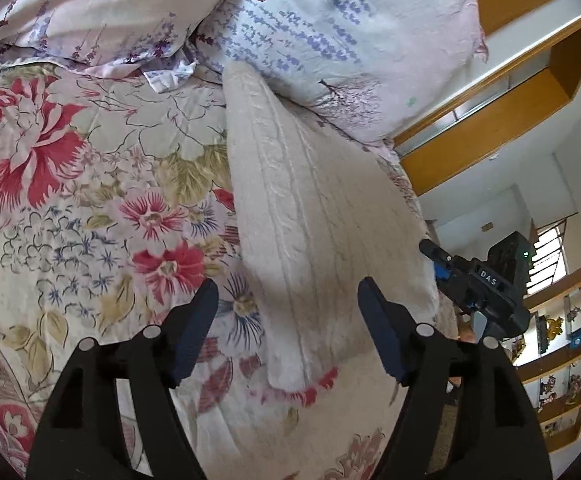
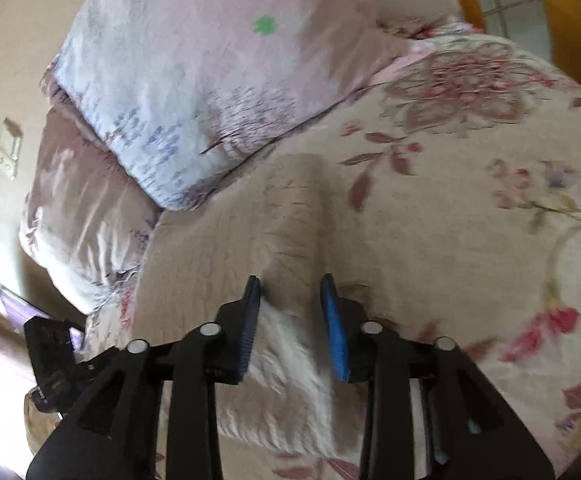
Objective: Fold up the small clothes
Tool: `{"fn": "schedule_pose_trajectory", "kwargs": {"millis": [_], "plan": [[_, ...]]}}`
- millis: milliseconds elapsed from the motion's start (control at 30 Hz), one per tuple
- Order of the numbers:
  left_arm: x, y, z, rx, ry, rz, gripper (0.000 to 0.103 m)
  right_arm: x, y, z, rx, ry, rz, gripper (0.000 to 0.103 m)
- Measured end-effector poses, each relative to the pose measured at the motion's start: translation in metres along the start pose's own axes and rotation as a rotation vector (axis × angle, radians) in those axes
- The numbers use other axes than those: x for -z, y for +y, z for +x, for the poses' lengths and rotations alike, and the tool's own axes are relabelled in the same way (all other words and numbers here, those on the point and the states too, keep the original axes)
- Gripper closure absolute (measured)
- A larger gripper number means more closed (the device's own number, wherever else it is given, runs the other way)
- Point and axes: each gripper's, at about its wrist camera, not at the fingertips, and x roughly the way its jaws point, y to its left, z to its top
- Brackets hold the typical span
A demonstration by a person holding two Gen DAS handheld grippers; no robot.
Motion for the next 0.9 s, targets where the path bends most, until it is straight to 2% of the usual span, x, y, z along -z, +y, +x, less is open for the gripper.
{"fn": "schedule_pose_trajectory", "kwargs": {"millis": [100,167,300,467,533,600,667,767,900], "plan": [[-0.001,0.0,0.005,0.001,0.004,-0.008,0.031,0.0,0.016,-0.009,0.087,-0.09,-0.099,0.092],[0.0,-0.001,0.007,0.005,0.005,-0.006,0.031,-0.002,0.014,-0.011,0.125,-0.112,-0.102,0.093],[-0.001,-0.005,0.011,-0.002,0.006,0.004,0.031,0.004,-0.007,0.013,0.209,-0.029,-0.049,0.093],[-0.002,-0.006,0.013,0.002,0.005,0.0,0.031,0.004,0.001,0.012,0.251,-0.032,-0.074,0.089],[-0.001,-0.006,0.012,0.004,0.001,-0.002,0.031,0.002,0.008,0.001,0.264,-0.063,-0.086,0.075],[-0.001,-0.005,0.011,0.004,-0.001,-0.008,0.03,0.004,0.017,-0.014,0.255,-0.129,-0.112,0.072],[-0.001,-0.004,0.011,0.004,0.0,-0.013,0.029,0.007,0.027,-0.023,0.208,-0.154,-0.141,0.069],[-0.002,-0.004,0.012,0.003,0.003,-0.013,0.028,0.014,0.043,-0.021,0.15,-0.128,-0.192,0.062],[-0.002,-0.006,0.017,0.007,0.013,-0.015,0.027,0.021,0.049,0.002,0.181,-0.05,-0.235,0.049]]}}
